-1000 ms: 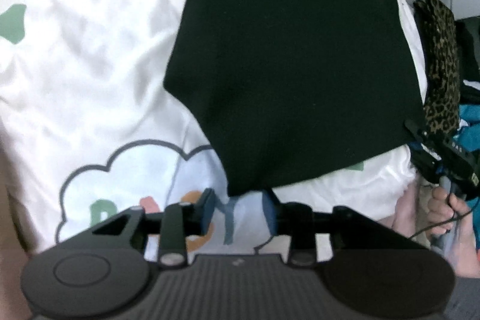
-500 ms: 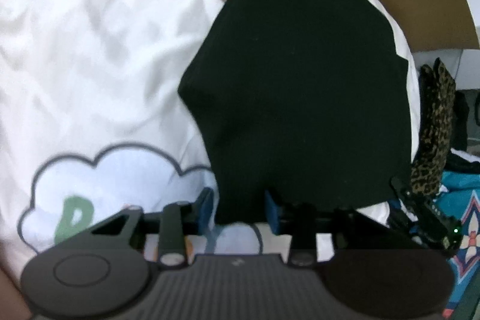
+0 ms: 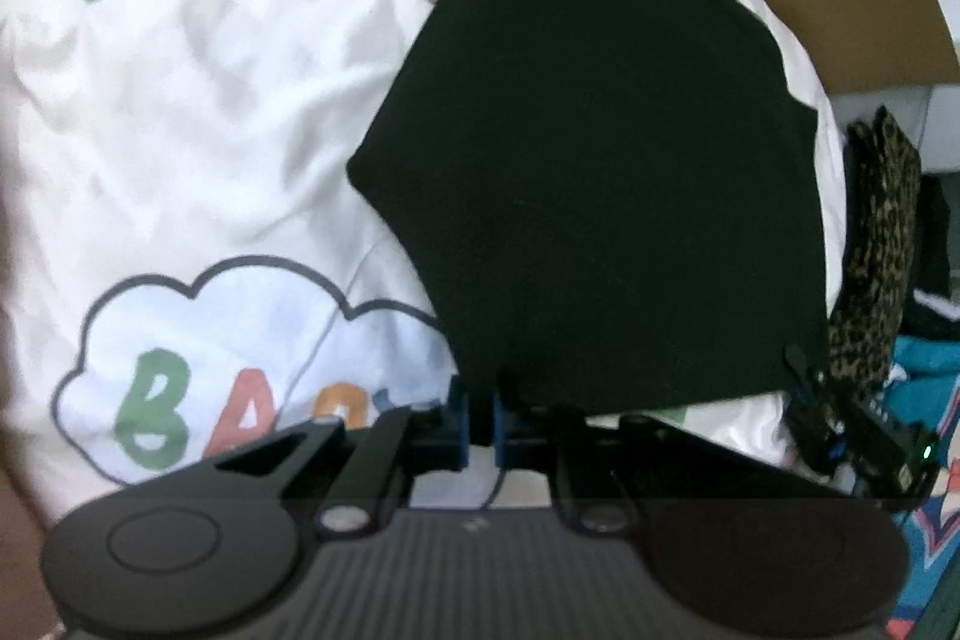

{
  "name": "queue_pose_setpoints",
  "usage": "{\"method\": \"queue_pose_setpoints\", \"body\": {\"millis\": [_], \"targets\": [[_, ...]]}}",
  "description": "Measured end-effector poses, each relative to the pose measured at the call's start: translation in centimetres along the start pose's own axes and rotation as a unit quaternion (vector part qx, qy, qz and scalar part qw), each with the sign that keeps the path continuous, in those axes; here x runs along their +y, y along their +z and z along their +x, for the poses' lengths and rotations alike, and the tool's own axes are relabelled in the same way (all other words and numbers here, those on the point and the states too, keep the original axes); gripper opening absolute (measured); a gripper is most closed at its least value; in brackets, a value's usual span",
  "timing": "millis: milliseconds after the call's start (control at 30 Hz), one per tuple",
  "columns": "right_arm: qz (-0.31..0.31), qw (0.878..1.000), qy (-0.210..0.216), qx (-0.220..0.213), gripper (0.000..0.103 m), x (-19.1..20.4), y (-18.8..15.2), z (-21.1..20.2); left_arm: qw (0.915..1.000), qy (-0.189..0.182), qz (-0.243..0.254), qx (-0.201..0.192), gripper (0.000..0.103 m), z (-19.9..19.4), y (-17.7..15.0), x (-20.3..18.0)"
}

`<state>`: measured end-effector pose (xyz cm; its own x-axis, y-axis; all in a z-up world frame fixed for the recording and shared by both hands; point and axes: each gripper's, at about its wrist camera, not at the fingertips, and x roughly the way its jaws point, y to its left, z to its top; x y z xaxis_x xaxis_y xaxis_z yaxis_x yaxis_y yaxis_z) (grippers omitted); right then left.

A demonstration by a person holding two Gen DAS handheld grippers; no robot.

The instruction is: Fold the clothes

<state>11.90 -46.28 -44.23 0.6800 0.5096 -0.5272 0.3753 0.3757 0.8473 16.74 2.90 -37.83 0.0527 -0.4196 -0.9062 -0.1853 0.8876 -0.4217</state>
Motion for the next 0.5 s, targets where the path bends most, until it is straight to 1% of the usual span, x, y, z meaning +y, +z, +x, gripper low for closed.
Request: {"method": "queue_pose_setpoints", "body": {"millis": [133, 233, 333, 400, 500], "targets": [[-0.026, 1.000, 0.002, 0.016, 0.006, 1.3, 0.5, -0.2, 0.9996, 0.013, 0.023, 0.006, 0.007, -2.2, 0.3, -0.5], [-0.047, 0.998, 0.000, 0.031, 0.006, 2.2, 0.7, -0.5, 0.9990, 0.026, 0.035, 0.013, 0.007, -3.3, -0.6, -0.6], [-0.075, 0.995, -0.017, 0.059, 0.006, 3.5, 0.8, -0.8, 0.9982, 0.037, 0.039, 0.025, 0.007, -3.5, 0.3, -2.3], [-0.097, 0.992, -0.026, 0.075, 0.006, 4.5, 0.7, -1.1, 0.9979, 0.041, 0.041, 0.030, 0.007, -2.0, 0.9, -5.9], [-0.124, 0.987, -0.037, 0.094, 0.006, 5.4, 0.4, -1.3, 0.9973, 0.050, 0.035, 0.039, 0.007, -2.4, -0.6, -6.1]]}}
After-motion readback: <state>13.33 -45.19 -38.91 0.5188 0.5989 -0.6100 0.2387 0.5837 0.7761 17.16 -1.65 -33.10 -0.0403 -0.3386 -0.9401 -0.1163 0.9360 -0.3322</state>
